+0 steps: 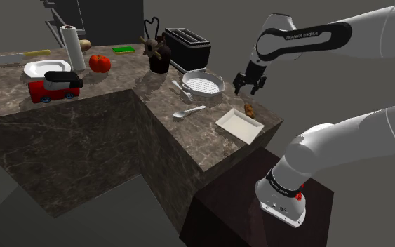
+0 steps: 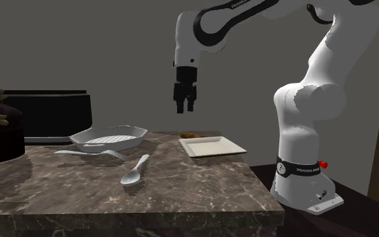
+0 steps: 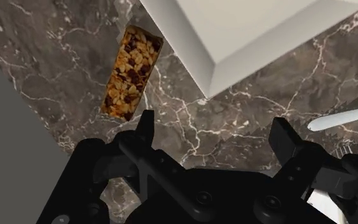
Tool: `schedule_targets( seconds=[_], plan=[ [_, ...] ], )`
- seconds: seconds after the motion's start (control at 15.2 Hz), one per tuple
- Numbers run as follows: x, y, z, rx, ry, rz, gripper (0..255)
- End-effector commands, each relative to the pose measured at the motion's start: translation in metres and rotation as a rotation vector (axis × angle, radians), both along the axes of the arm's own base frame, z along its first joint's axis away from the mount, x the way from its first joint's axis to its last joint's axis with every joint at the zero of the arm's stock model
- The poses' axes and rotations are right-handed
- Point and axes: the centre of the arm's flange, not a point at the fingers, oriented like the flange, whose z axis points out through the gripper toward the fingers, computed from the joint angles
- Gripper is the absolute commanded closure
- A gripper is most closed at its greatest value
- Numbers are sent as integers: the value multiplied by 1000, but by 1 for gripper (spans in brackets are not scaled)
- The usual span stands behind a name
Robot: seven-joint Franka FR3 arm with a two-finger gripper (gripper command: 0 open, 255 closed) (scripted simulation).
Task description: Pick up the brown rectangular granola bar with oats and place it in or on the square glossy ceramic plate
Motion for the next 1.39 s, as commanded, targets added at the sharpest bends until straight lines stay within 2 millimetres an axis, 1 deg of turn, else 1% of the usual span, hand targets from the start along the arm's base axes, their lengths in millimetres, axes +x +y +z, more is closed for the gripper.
schedule_targets(
  seconds=[0.0, 0.4, 0.46, 0.86, 0.92, 1.32],
  plan=[
    [-10, -20, -17, 2, 9, -68, 0],
    [-39, -73, -66, 11, 39, -269, 0],
    [-39, -74, -67, 11, 40, -272, 0],
    [-39, -73, -98, 11, 40, -272, 0],
    [-39, -73, -107, 11, 40, -272, 0],
    [-39, -73, -107, 11, 40, -272, 0]
  ],
)
